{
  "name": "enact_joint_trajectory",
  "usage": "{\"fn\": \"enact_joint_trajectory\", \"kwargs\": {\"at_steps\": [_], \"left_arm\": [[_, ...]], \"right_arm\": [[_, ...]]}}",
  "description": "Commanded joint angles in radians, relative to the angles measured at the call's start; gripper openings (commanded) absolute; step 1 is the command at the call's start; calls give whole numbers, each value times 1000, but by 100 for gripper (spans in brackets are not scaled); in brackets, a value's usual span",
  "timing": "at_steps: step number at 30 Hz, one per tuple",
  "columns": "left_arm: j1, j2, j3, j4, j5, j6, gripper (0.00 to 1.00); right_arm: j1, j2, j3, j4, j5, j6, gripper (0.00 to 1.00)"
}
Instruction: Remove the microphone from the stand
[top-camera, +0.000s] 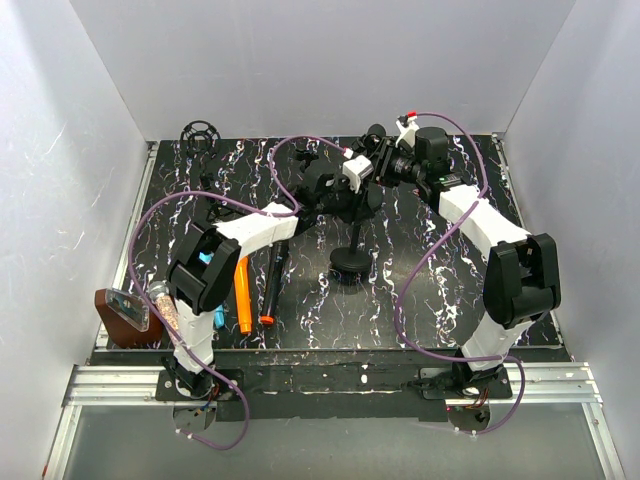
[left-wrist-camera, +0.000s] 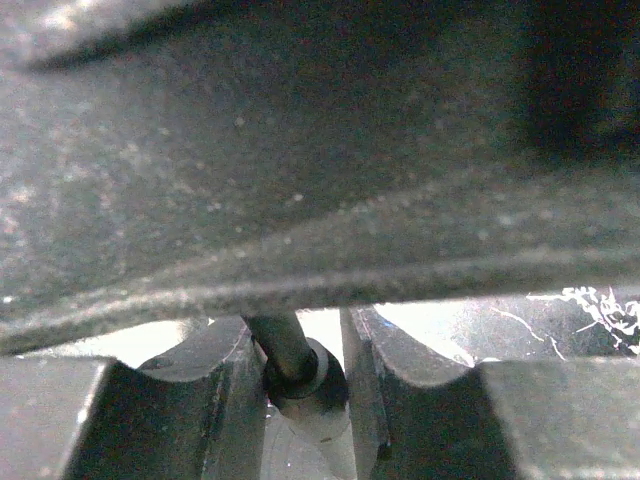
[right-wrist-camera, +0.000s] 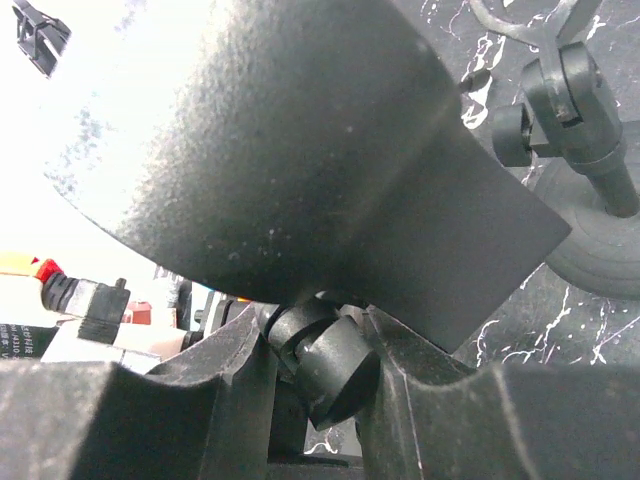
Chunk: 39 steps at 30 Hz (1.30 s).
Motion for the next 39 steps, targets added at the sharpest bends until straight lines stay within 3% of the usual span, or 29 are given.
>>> {"fn": "enact_joint_trajectory", "kwargs": {"at_steps": [1,4,9,10,12,13,15,18,21,26,27,28,30,32,36,39], "left_arm": [[-18,7,49,19,66,12,28],[-17,1,40,-21,48,32,39],[-14,-4,20,-81,-1,37,36],[-14,-8,15,-87,-9,43,30],[-14,-17,6,-86,-33,53,0],[-15,-19,6,-86,-85,52,0],[-37,-34,6,-90,-285,114,0],[-61,-31,24,-49,-820,107,0],[-64,-1,55,3,-1033,120,0],[-67,-16,49,31,-887,17,0],[-66,-17,44,22,-806,21,11],[-66,-23,37,17,-676,59,29],[-61,-43,23,5,-569,69,54],[-51,-71,15,-38,-492,75,66],[-3,-161,-17,-95,-263,138,70],[72,-229,0,-225,-65,147,70]], "right_arm": [[13,-20,19,40,-40,55,1],[8,-24,21,45,-33,55,1],[0,-26,27,45,-31,58,1],[0,-26,27,43,-27,57,1],[0,-30,28,31,-10,60,1],[0,-33,31,11,21,61,1],[3,-47,68,-105,152,98,1],[46,-67,242,-424,543,129,1],[106,-61,346,-471,630,112,1],[140,-44,360,-466,632,57,1],[140,-50,346,-459,630,34,1],[137,-56,317,-425,615,3,1],[129,-81,257,-327,563,-67,1],[119,-113,170,-185,448,-133,1],[115,-165,13,136,212,-257,1],[111,-184,-71,293,64,-330,1]]}}
